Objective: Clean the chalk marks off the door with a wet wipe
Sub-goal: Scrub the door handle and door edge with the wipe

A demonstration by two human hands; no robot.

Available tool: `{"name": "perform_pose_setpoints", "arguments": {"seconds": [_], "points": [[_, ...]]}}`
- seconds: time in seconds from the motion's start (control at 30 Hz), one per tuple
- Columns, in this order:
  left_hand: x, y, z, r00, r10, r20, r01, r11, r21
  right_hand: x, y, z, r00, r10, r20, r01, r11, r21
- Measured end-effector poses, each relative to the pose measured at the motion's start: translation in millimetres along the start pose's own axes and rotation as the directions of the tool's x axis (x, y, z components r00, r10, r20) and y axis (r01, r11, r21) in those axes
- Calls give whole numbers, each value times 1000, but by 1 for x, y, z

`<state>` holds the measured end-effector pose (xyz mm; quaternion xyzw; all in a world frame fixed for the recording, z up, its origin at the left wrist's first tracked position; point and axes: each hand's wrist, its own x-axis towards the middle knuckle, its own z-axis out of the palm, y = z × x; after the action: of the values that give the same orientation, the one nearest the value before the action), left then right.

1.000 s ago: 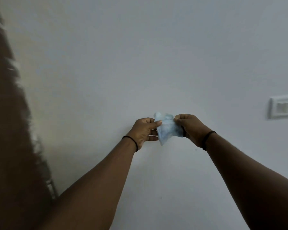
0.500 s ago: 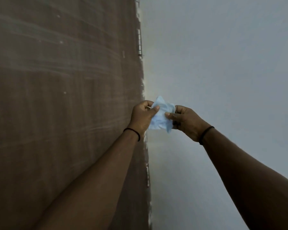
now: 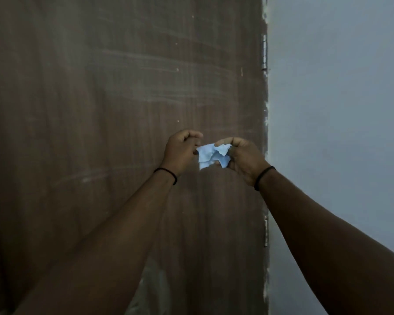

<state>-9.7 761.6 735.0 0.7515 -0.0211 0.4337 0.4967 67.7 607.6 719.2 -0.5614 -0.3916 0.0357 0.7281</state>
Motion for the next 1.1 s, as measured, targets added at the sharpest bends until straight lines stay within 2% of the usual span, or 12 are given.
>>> {"name": "perform_pose_setpoints", "arguments": {"seconds": [0.1, 0.2, 0.27, 0.37, 0.5, 0.6, 0.7, 0.8, 0.97, 1.03, 1.1], "points": [[-18, 5, -22, 997, -75, 2, 74, 994, 81, -1, 6, 30, 991, 27, 134, -41, 994, 99], [-39, 6, -51, 998, -66, -20, 69, 972, 225, -3, 15, 60, 967, 44, 253, -116, 954, 275], [-51, 7, -73, 994, -97, -40, 104, 958, 268, -8, 23, 79, 947, 55, 316, -163, 931, 325], [-71, 9, -104, 984, -162, -71, 176, 926, 335, -17, 40, 103, 951, 60, 302, -151, 946, 288], [-96, 7, -137, 982, -175, -69, 187, 869, 459, -30, 58, 131, 934, 62, 351, -153, 960, 236], [-114, -5, -159, 967, -236, -101, 254, 830, 497, -39, 72, 152, 903, 104, 417, -160, 982, 103], [-134, -26, -175, 949, -291, -122, 312, 809, 498, -50, 91, 164, 881, 108, 460, -94, 994, -53], [-156, -55, -188, 942, -312, -120, 329, 801, 500, -64, 118, 175, 876, 62, 478, 3, 991, -133], [-193, -91, -194, 969, -222, -109, 241, 745, 623, -98, 171, 191, 913, -49, 406, 130, 976, -174], [-206, -101, -194, 983, -146, -107, 180, 708, 683, -110, 187, 199, 917, -122, 380, 200, 965, -172], [-217, -110, -198, 991, -19, -132, 114, 632, 767, -121, 200, 207, 907, -225, 356, 284, 951, -123]]}}
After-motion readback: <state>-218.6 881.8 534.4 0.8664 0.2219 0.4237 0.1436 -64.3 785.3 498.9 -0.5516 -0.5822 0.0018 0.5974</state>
